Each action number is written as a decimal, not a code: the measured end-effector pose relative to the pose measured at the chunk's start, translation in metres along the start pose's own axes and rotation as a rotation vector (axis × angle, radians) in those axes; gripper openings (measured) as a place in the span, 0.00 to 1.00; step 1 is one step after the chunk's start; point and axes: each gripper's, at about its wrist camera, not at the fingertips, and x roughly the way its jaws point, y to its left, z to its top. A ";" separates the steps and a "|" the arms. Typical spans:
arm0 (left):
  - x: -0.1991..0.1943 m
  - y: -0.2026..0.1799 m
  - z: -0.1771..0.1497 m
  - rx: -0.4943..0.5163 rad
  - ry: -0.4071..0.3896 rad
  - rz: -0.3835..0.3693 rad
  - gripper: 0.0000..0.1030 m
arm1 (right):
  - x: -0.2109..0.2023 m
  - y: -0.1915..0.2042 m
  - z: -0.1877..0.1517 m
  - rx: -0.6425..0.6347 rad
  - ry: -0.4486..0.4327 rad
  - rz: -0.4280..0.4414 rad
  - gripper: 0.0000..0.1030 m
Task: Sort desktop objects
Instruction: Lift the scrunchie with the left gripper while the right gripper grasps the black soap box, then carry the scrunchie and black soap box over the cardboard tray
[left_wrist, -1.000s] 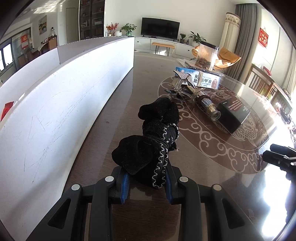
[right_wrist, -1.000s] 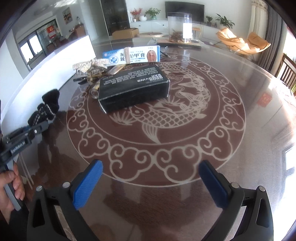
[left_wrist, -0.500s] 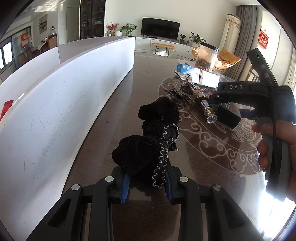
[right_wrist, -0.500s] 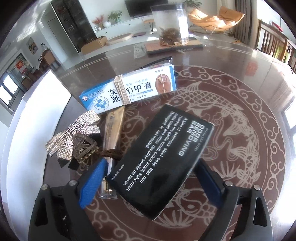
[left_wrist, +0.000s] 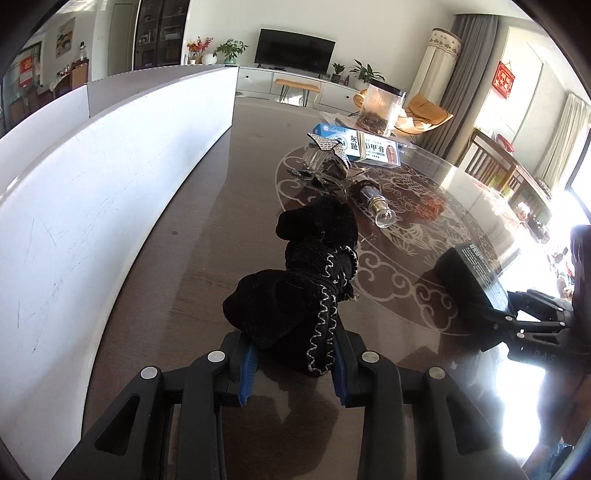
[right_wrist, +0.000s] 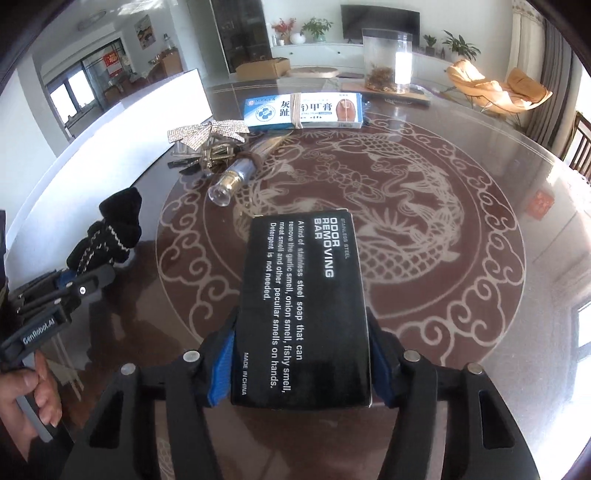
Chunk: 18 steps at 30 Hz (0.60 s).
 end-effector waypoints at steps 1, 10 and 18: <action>0.000 0.001 0.000 -0.012 0.002 -0.009 0.34 | -0.003 0.000 -0.006 -0.015 0.007 -0.010 0.62; 0.006 -0.008 0.000 0.058 0.006 0.127 0.78 | 0.008 -0.005 0.002 -0.061 0.052 -0.010 0.83; -0.001 -0.016 0.000 0.117 -0.027 0.039 0.33 | -0.012 -0.010 -0.002 -0.054 0.055 0.033 0.57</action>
